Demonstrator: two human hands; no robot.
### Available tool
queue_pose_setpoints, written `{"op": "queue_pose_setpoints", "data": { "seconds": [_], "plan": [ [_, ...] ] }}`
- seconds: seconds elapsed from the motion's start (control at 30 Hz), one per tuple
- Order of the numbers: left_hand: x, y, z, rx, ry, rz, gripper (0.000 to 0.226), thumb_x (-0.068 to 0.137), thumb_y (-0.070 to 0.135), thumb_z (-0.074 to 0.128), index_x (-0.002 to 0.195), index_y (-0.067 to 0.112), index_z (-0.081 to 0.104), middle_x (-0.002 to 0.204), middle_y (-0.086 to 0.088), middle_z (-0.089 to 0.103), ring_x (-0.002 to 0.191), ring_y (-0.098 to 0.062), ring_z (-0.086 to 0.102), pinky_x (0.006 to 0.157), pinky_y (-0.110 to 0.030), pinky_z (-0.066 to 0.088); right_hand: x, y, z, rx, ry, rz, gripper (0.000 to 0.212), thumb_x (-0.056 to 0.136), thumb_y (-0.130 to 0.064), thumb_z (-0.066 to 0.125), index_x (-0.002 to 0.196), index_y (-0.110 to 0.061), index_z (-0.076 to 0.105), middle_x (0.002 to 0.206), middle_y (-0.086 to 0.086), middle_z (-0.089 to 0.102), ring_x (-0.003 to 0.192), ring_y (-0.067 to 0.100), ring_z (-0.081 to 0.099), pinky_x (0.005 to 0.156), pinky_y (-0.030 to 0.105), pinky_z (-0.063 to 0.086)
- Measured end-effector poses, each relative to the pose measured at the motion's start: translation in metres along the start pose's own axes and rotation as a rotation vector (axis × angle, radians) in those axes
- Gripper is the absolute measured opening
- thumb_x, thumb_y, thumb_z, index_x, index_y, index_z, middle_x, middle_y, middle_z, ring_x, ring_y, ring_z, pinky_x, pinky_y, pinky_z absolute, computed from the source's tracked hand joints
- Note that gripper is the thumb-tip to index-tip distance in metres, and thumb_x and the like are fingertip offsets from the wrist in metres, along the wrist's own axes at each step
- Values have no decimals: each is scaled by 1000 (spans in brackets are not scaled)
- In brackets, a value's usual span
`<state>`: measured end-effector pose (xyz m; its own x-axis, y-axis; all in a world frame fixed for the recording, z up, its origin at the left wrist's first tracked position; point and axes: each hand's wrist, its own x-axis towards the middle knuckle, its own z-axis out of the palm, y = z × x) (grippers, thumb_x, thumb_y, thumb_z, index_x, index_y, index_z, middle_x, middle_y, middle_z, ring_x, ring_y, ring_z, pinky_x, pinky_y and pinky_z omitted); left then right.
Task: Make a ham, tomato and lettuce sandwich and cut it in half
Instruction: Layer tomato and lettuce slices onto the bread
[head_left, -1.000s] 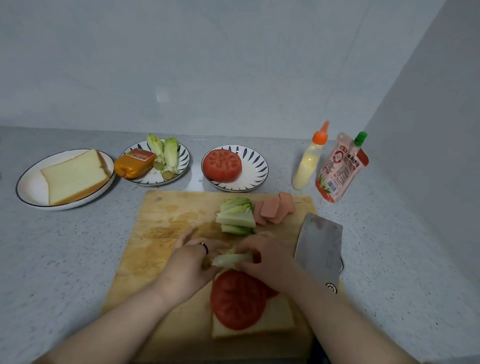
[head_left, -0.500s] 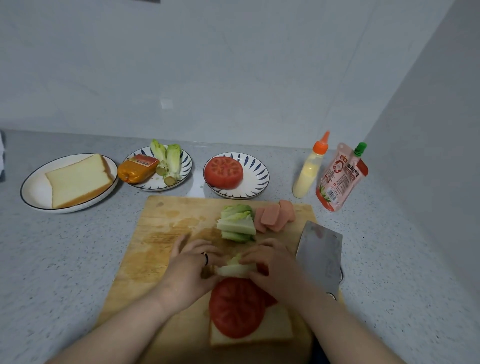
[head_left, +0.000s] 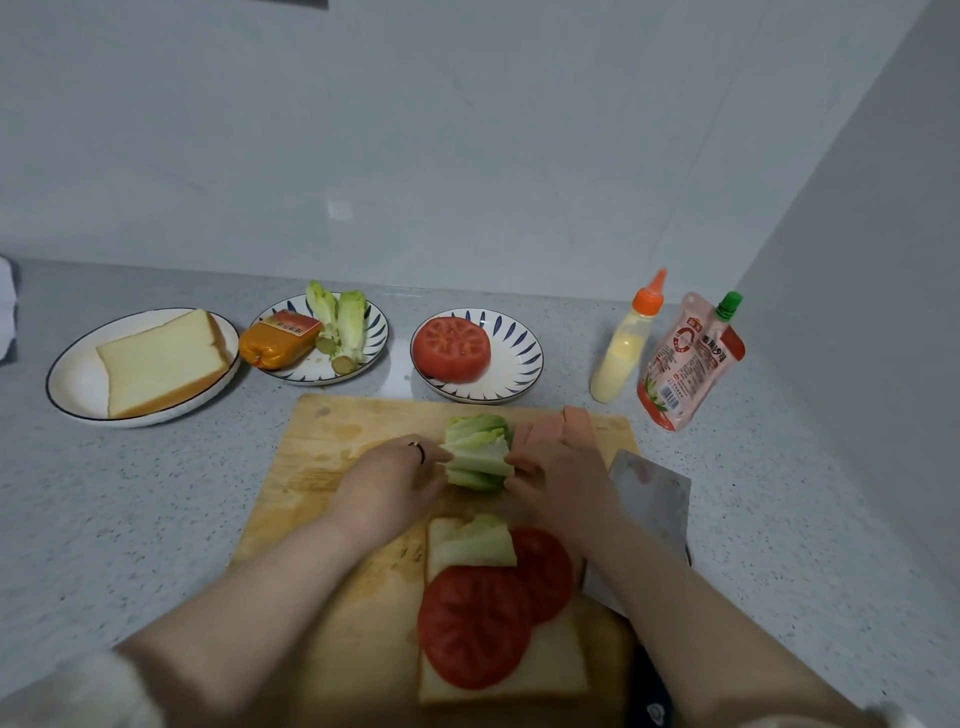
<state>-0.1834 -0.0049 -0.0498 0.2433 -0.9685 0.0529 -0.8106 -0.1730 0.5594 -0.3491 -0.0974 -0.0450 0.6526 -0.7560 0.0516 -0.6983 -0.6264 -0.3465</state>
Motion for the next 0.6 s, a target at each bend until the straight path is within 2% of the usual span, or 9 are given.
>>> {"op": "queue_pose_setpoints", "data": {
  "seconds": [0.17, 0.33, 0.47, 0.53, 0.6],
  "plan": [
    [31, -1, 12, 353, -92, 63, 49, 89, 36, 49, 135, 24, 38, 140, 5, 40, 129, -16, 35, 107, -26, 21, 21, -7, 10, -179, -130, -49, 40, 88, -32, 48, 127, -25, 48, 134, -2, 46, 126, 23, 31, 103, 38, 24],
    [39, -5, 17, 445, -73, 83, 45, 89, 40, 47, 132, 28, 42, 135, 6, 43, 127, -16, 34, 107, -27, 18, 30, -9, 19, -302, -99, -104, 36, 88, -28, 45, 122, -19, 49, 127, 6, 46, 120, 26, 34, 100, 39, 21],
    [41, -3, 17, 540, -44, 155, 39, 93, 38, 38, 130, 27, 45, 130, 8, 48, 123, -14, 39, 105, -26, 19, 32, -9, 20, -339, -56, -148, 30, 90, -27, 40, 115, -16, 53, 119, 5, 51, 115, 25, 39, 92, 36, 20],
    [41, -4, 16, 544, -42, 186, 39, 93, 40, 37, 129, 27, 47, 129, 9, 49, 123, -12, 40, 106, -26, 17, 28, -11, 18, -355, 22, -198, 22, 84, -28, 51, 100, -18, 62, 104, 2, 60, 104, 23, 51, 88, 31, 30],
    [40, -7, 14, 514, -37, 196, 39, 92, 42, 38, 127, 28, 47, 130, 11, 48, 124, -9, 38, 107, -25, 12, 27, -15, 14, -408, 113, -217, 14, 61, -36, 72, 68, -25, 68, 72, -9, 65, 74, 13, 62, 72, 19, 41]
  ]
}}
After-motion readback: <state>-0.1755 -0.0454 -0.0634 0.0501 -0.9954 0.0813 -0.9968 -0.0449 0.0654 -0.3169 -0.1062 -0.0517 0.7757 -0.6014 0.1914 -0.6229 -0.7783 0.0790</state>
